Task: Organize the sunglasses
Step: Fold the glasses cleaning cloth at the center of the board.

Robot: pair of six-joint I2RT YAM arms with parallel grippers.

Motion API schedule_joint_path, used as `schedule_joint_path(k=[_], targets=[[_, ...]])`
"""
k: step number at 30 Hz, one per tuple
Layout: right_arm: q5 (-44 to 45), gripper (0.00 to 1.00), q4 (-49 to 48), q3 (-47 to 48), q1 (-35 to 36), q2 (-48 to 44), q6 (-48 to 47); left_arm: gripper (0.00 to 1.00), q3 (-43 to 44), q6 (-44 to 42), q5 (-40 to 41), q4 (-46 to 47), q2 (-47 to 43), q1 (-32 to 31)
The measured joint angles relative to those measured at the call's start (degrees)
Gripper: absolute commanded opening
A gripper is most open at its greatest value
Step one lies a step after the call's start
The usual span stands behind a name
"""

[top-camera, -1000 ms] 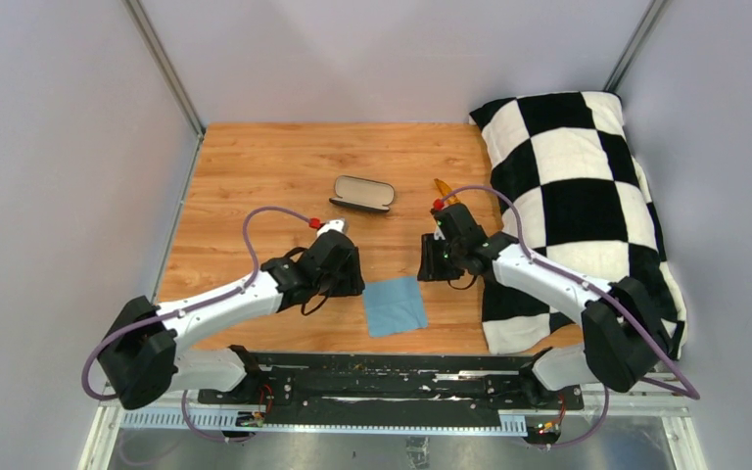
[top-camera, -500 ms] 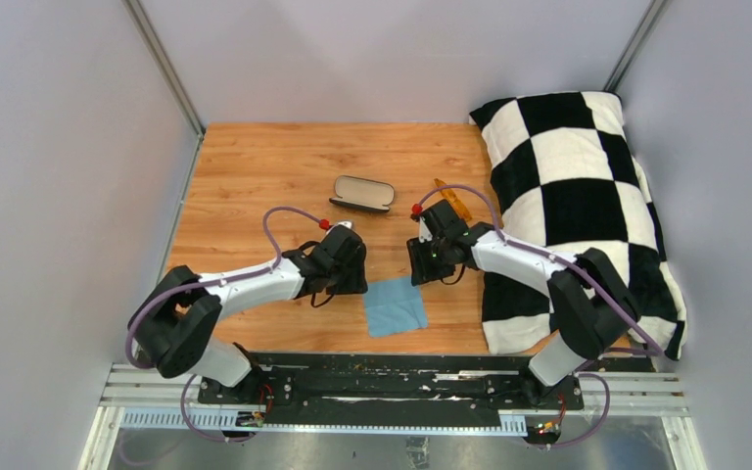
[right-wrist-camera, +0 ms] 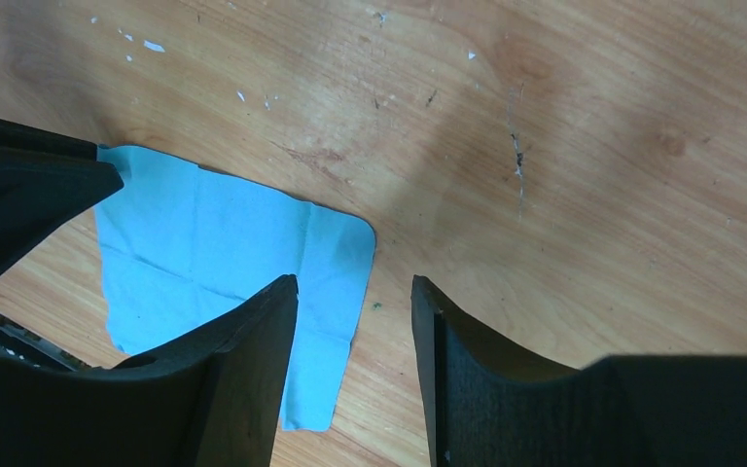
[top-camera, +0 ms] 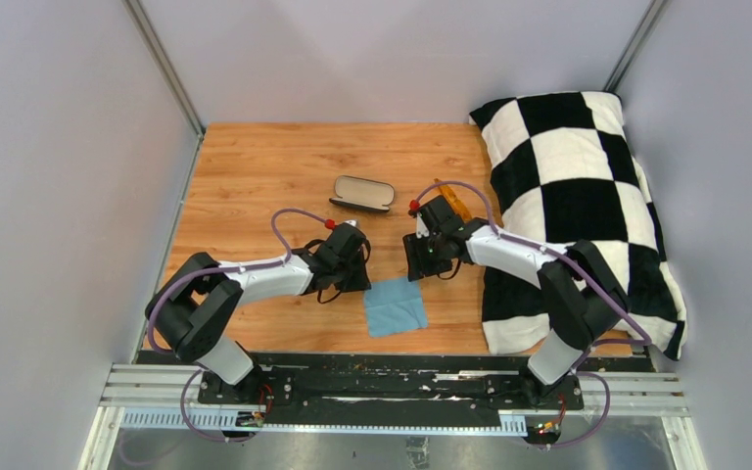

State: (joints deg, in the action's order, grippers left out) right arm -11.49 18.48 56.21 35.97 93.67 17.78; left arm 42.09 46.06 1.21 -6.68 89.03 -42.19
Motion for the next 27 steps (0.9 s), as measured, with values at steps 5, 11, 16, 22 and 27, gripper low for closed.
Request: schedule_joint_path(k=[5, 11, 16, 22, 27], targets=[[0.0, 0.43, -0.5, 0.5, -0.2, 0.8, -0.2, 0.1, 0.0, 0.2, 0.4, -0.5, 0.1, 0.0], [-1.0, 0.36, -1.0, 0.7, -0.4, 3.4, -0.9, 0.0, 0.0, 0.2, 0.7, -1.0, 0.1, 0.0], [-2.8, 0.28, -2.9, 1.5, -0.4, 4.9, -0.5, 0.0, 0.4, -0.1, 0.7, -1.7, 0.1, 0.0], [-3.6, 0.06, -4.9, 1.8, -0.4, 6.3, 0.6, 0.0, 1.3, -0.9, 0.7, -3.2, 0.5, 0.1], [-2.4, 0.0, -5.0, 1.8, -0.4, 6.4, 1.2, 0.0, 1.9, -3.2, 0.1, -4.1, 0.6, 1.0]])
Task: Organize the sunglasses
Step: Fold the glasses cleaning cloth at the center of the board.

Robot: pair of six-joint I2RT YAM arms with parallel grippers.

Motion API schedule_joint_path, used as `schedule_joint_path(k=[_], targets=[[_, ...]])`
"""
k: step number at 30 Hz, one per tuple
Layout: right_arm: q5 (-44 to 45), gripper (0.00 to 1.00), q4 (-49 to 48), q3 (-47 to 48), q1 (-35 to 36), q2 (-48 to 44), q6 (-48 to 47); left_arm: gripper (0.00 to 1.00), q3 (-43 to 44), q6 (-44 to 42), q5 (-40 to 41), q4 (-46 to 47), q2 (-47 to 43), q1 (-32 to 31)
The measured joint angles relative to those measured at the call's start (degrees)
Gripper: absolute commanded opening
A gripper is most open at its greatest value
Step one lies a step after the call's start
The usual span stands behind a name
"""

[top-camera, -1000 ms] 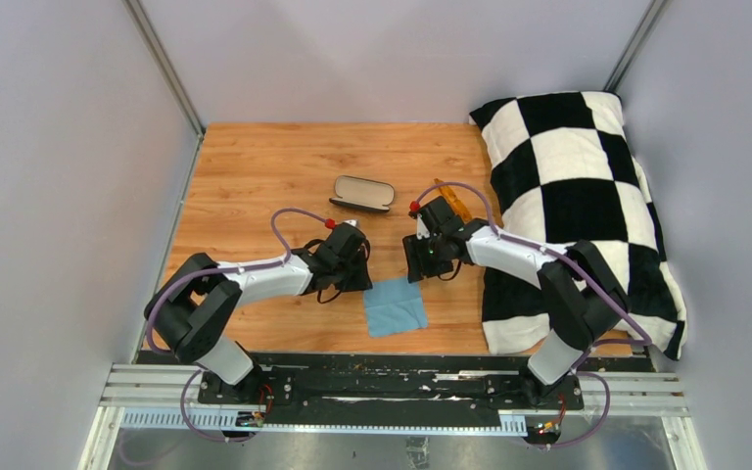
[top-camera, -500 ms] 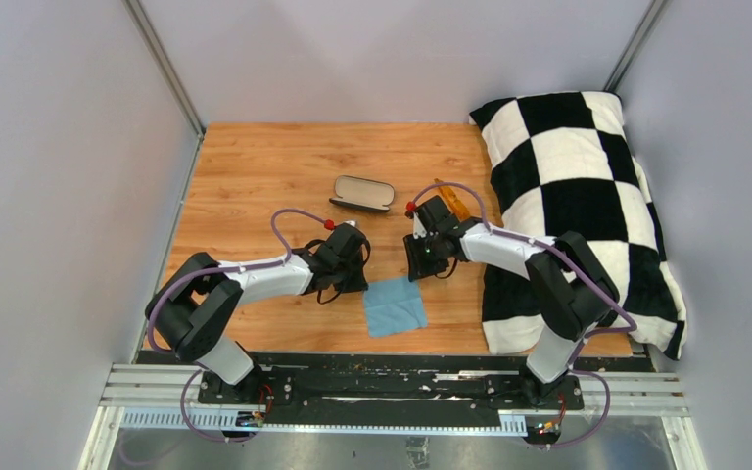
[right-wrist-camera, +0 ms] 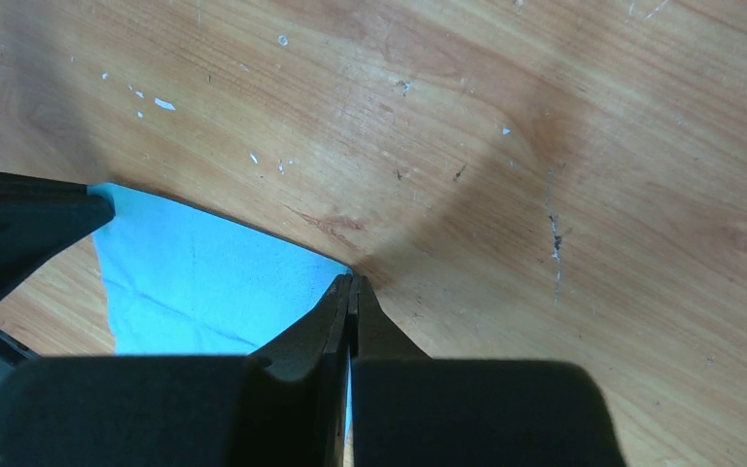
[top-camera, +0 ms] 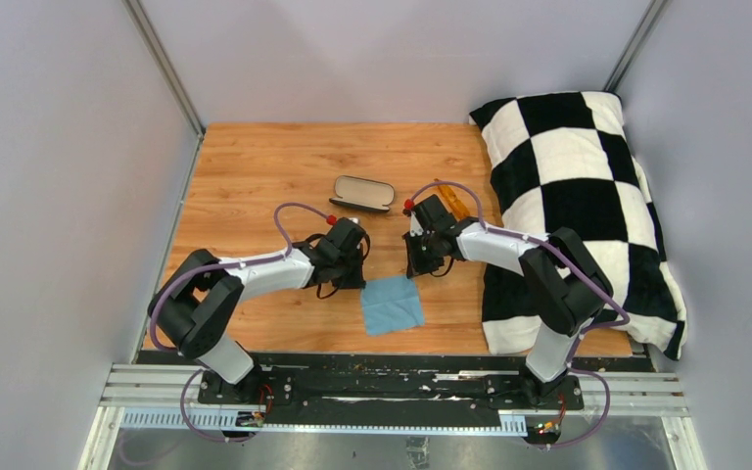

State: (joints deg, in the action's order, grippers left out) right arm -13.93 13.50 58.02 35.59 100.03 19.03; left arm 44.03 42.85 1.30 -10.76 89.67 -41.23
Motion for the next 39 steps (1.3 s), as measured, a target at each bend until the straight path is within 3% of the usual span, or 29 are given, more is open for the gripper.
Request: schedule_joint_path(k=[10, 14, 17, 19, 26, 34, 39], targets=[[2.7, 0.02, 1.0, 0.9, 0.1, 0.3, 4.2, 0.01, 10.4, -11.0, -2.6, -6.0, 4.4, 3.0], [5.0, 0.28, 1.4, 1.4, 0.5, 0.4, 6.6, 0.25, 12.9, -14.0, -3.3, -7.5, 7.6, 3.3], [6.4, 0.35, 1.3, 1.6, 0.7, 0.1, 7.4, 0.57, 13.2, -14.8, -3.7, -8.9, 9.0, 3.6], [7.5, 0.38, 1.9, 1.6, 0.8, -0.3, 7.4, 0.62, 13.2, -15.1, -3.7, -9.1, 8.5, 3.6], [8.0, 0.38, 4.4, 1.6, 0.0, -2.3, 7.2, 0.63, 10.8, -13.8, -1.8, -8.8, 4.2, 4.0], [7.1, 0.35, 4.1, 1.6, 0.0, -2.2, 8.2, 0.44, 7.0, -11.7, -3.5, -4.5, 0.5, 7.2], [5.9, 0.32, 3.8, 1.6, 0.0, -2.0, 8.7, 0.42, 8.9, -13.3, -6.0, -4.7, 2.5, 7.7]])
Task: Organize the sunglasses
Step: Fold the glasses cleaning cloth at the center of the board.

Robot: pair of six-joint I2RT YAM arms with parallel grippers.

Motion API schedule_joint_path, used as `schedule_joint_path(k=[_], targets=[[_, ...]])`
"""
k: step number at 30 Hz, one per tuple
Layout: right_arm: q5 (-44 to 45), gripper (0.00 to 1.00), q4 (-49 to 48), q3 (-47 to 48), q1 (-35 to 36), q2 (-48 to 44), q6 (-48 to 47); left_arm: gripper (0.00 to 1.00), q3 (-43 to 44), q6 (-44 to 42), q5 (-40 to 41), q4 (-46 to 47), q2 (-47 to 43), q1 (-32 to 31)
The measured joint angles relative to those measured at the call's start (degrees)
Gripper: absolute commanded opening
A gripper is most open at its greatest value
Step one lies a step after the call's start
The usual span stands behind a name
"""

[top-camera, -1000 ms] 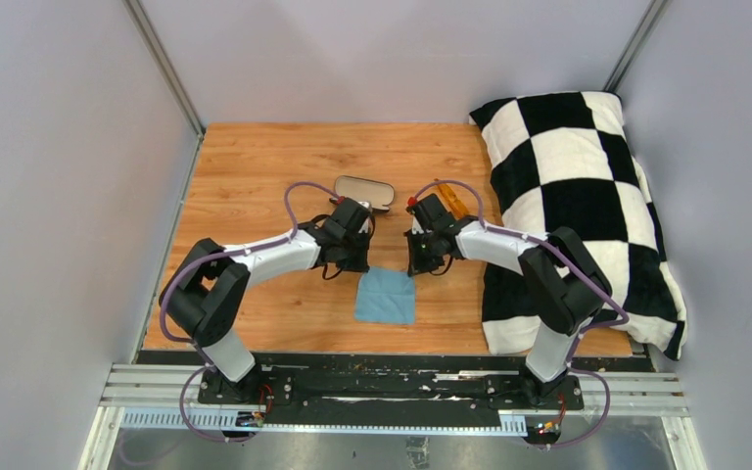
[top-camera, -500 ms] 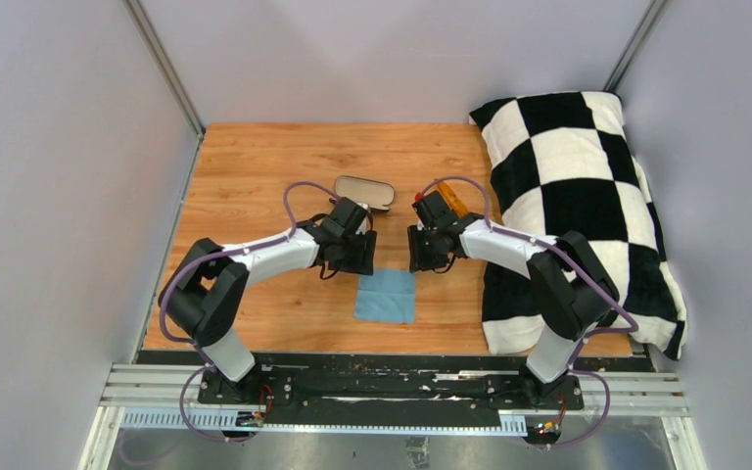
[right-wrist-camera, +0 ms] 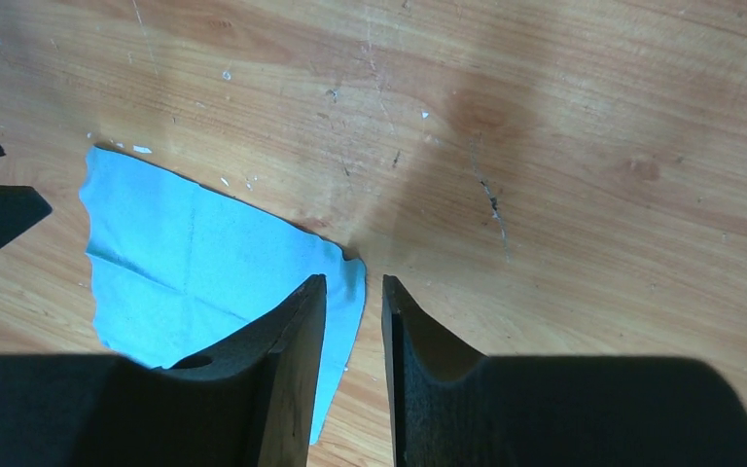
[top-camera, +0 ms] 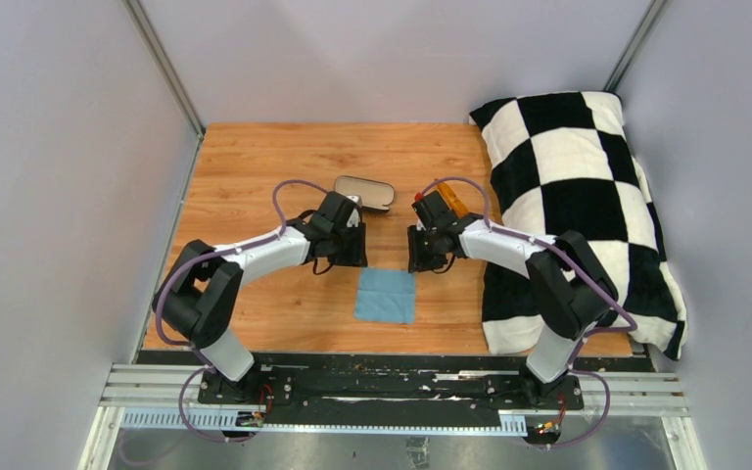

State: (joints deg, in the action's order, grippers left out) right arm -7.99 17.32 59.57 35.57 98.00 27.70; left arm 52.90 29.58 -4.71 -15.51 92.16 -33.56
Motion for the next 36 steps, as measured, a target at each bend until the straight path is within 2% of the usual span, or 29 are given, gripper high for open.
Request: schedule_joint_path(k=[2, 5, 10, 14, 18, 22, 23, 25, 29, 33, 36], targets=[[-0.3, 0.28, -0.2, 0.0, 0.0, 0.2, 0.0, 0.39, 1.1, -0.8, -1.2, -0.1, 1.2, 0.0], [-1.0, 0.24, -0.6, 0.0, 0.0, 0.7, 0.3, 0.3, 2.0, -1.5, -3.1, 0.0, 3.0, 0.0], [-1.6, 0.21, -1.1, 0.0, 0.0, 1.5, 0.8, 0.29, 2.1, -2.1, -4.8, -0.4, 5.5, 0.0], [-1.9, 0.18, -1.3, 0.0, 0.0, 2.1, 0.9, 0.22, 2.1, -2.2, -5.2, -0.9, 5.7, 0.0], [-2.1, 0.11, -1.7, 0.0, 0.0, 2.4, 0.9, 0.14, 2.1, -2.5, -5.2, -1.0, 5.7, 0.0], [-2.1, 0.06, -2.0, 0.0, 0.0, 2.6, 1.0, 0.12, 2.1, -2.6, -5.2, -1.0, 6.1, 0.0], [-2.1, 0.06, -2.1, 0.0, 0.0, 2.6, 1.0, 0.14, 2.1, -2.6, -5.1, -1.0, 6.2, 0.0], [-2.1, 0.05, -2.1, 0.0, 0.0, 2.6, 1.0, 0.24, 2.2, -2.6, -5.1, -1.1, 6.3, 0.0], [-2.1, 0.05, -2.1, 0.0, 0.0, 2.6, 1.0, 0.51, 2.3, -2.5, -3.8, -1.0, 5.9, 0.0], [-2.1, 0.04, -2.2, -0.1, 0.0, 2.6, 1.0, 0.55, 0.7, -2.1, -1.2, -0.7, 2.8, 0.0], [-2.1, 0.04, -2.2, -0.1, 0.0, 2.6, 1.0, 0.51, 0.6, -2.2, -0.6, -0.3, 2.0, 0.0]])
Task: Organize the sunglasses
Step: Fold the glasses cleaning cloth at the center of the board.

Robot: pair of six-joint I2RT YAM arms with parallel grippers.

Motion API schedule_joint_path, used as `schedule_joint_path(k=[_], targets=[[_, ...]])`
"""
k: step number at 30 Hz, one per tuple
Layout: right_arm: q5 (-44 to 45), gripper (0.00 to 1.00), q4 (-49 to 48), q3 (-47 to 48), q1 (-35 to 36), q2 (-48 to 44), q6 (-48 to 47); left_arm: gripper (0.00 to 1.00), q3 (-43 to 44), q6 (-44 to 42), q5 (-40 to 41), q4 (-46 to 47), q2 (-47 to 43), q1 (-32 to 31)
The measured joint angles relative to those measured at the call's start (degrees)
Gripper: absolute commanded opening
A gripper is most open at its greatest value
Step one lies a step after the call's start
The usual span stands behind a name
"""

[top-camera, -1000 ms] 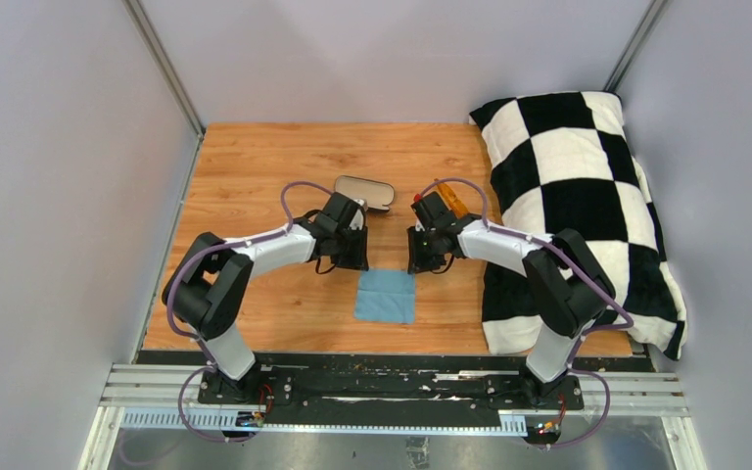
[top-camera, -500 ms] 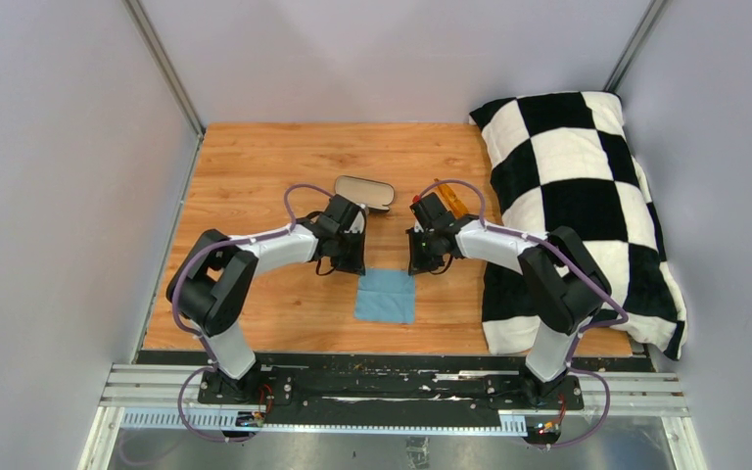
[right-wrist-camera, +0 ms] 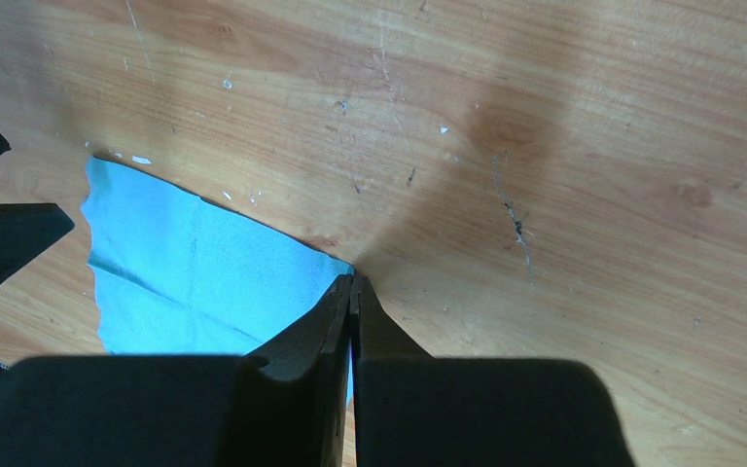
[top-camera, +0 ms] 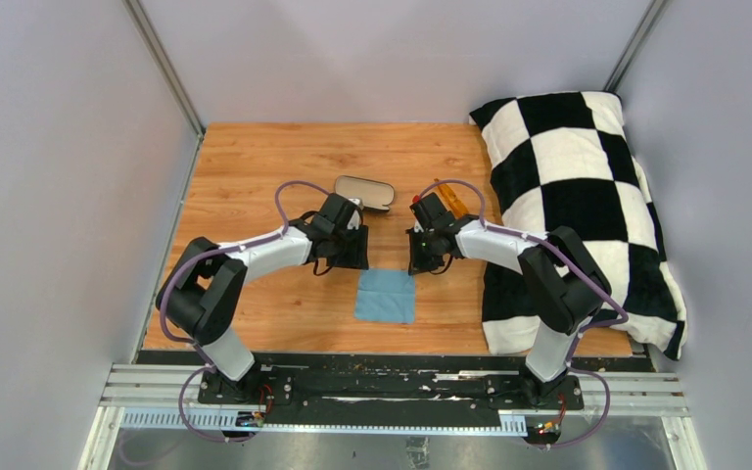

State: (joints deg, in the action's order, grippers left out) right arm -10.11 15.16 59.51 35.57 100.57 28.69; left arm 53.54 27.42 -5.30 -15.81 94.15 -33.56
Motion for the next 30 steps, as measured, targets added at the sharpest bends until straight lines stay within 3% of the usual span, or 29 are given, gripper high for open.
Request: schedule_joint_path(k=[4, 11, 17, 30], targets=[[0.0, 0.03, 0.0, 0.0, 0.0, 0.0, 0.0, 0.4, 0.0, -0.3, -0.1, 0.4, 0.3, 0.0], [0.0, 0.03, 0.0, 0.0, 0.0, 0.0, 0.0, 0.31, 0.3, -0.9, -0.8, 1.6, 3.0, -0.5], [0.0, 0.03, 0.0, 0.0, 0.0, 0.0, 0.0, 0.0, 0.8, -0.5, -0.9, 2.4, 4.0, -1.4], [0.3, 0.0, 0.2, 0.0, 0.0, -0.5, -0.4, 0.0, 0.8, -0.4, -2.1, 2.7, 4.0, -1.4]])
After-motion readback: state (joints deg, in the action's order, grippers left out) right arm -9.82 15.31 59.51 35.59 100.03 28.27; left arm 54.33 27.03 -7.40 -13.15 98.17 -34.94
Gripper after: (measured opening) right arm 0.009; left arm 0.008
